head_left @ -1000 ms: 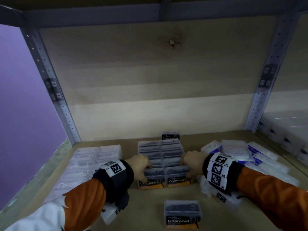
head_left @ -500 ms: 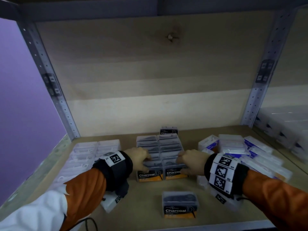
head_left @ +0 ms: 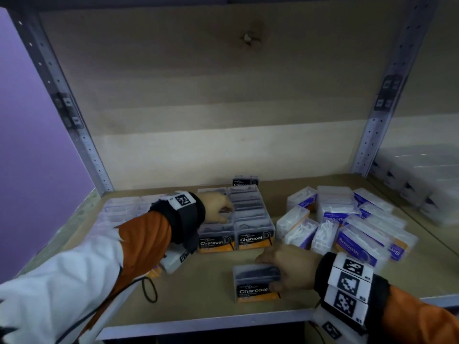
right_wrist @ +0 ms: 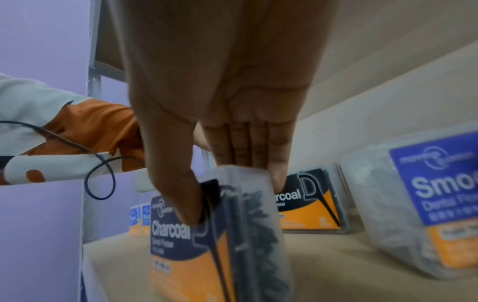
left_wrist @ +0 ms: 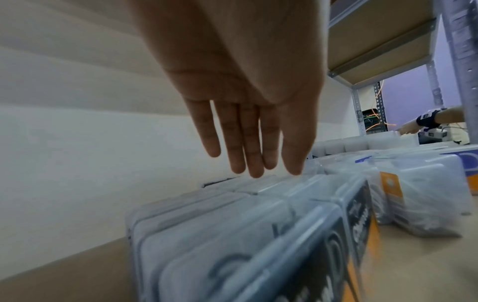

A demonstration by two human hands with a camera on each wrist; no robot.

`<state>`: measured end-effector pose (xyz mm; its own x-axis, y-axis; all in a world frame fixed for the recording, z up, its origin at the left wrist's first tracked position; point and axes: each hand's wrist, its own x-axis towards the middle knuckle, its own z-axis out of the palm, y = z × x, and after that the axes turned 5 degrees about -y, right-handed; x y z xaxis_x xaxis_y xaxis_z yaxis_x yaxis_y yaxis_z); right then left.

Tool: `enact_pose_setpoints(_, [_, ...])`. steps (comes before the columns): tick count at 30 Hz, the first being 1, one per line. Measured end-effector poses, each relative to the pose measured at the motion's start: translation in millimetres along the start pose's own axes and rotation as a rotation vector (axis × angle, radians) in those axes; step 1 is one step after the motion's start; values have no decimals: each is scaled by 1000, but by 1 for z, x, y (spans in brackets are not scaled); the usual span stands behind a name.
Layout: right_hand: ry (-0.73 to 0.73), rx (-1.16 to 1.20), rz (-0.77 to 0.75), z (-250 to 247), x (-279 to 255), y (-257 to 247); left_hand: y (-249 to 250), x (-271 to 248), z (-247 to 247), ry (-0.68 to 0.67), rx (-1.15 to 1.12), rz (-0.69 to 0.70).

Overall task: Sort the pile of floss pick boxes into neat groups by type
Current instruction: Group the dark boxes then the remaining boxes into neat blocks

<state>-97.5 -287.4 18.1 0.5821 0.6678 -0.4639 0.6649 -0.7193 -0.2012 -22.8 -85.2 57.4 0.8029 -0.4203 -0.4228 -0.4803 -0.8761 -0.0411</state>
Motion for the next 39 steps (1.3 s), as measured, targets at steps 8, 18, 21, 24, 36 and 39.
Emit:
enact_pose_setpoints(8, [167, 98, 109, 8, -6, 11, 3, 33, -34, 29, 30, 22])
enact_pose_setpoints(18, [173, 176, 172, 10, -7, 13, -18, 88, -70, 70, -20, -68])
enact_pose_setpoints(21, [165, 173, 178, 9, -8, 12, -23, 106, -74, 43, 13, -79])
enact_pose_setpoints(24, [176, 187, 170, 10, -9, 12, -23, 123, -75, -7, 72, -99])
enact_pose_setpoints(36, [197, 240, 124, 14, -10, 18, -21, 163, -73, -96, 215, -189])
enact_pose_setpoints(39, [210, 242, 112, 15, -9, 19, -20, 168, -73, -91, 228, -219])
